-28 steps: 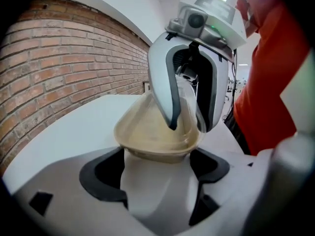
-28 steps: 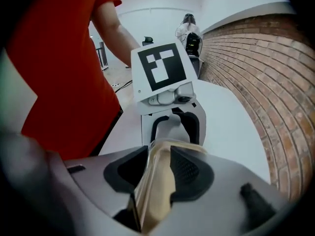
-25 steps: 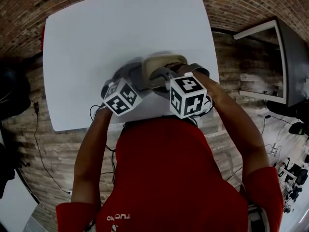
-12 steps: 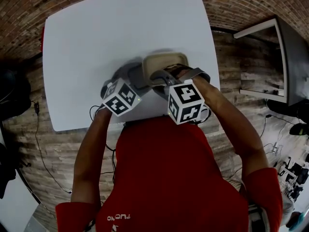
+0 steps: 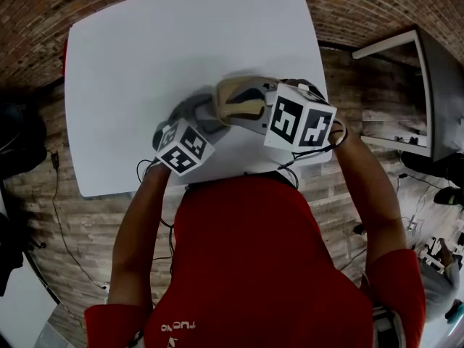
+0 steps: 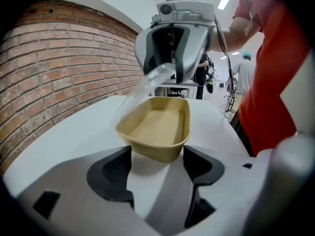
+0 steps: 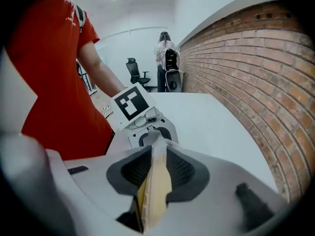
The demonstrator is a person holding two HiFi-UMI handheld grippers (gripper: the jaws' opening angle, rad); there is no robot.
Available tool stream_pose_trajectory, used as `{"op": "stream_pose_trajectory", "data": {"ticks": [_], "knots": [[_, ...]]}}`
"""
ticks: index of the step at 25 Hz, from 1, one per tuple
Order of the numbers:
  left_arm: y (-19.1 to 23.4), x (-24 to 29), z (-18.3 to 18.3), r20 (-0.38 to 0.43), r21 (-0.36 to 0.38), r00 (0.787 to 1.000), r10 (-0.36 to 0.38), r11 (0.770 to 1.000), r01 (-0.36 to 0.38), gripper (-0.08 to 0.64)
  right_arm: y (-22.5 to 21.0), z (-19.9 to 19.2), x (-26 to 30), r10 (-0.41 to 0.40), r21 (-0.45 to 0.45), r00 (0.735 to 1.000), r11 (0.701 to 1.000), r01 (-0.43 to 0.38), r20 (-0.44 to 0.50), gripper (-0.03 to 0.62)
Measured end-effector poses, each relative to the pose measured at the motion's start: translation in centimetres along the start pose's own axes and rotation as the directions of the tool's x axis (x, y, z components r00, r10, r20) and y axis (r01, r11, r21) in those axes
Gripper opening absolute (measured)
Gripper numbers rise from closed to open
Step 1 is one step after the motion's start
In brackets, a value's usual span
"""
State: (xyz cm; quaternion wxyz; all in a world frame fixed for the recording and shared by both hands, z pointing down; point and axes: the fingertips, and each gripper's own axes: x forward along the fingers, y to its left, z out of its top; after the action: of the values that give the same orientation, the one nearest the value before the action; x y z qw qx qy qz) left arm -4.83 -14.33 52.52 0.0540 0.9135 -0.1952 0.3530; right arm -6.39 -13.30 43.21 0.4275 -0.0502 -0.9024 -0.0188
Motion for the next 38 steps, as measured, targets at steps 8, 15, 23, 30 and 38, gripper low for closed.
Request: {"op": "stream_pose_trajectory", "data": {"ticks": [8, 15, 23, 30, 38], "knots": [[-0.1, 0.2, 0.2, -0.013, -0.006, 1.0, -0.006, 1.0, 0.006, 0.33, -3.9, 0.5, -2.4, -0.069, 0.032, 0.996, 0.997, 0.068, 0.052, 0.062], [-0.1, 0.2, 0.3, -0.027, -0.012, 1.0, -0.003, 1.0, 0.003, 0.322, -5.7, -0.1, -2.9, -0.079, 0.037, 0.995, 0.996, 0.077, 0.06, 0.057], [-1.2, -3.3, 0.6, 0.099, -0.1, 0.995, 0.016, 0.995, -0.006, 0.319, -9.2, -0.2, -3.9, 0.052, 0.237, 0.988, 0.968, -0.086, 0.146, 0.058], [1.1, -7.7, 6.9, 0.384, -0.267, 0.909, 0.163, 0.962, -0.059, 0.162, -12.6, -1.9, -2.7, 0.172, 0.307, 0.976, 0.929, -0.205, 0.131, 0.057], [4.2, -6.7, 10.4, 0.423, -0.347, 0.867, 0.265, 0.931, -0.115, 0.07, -16.1, -2.3, -0.5, 0.087, 0.167, 0.995, 0.982, -0.093, 0.046, 0.058]]}}
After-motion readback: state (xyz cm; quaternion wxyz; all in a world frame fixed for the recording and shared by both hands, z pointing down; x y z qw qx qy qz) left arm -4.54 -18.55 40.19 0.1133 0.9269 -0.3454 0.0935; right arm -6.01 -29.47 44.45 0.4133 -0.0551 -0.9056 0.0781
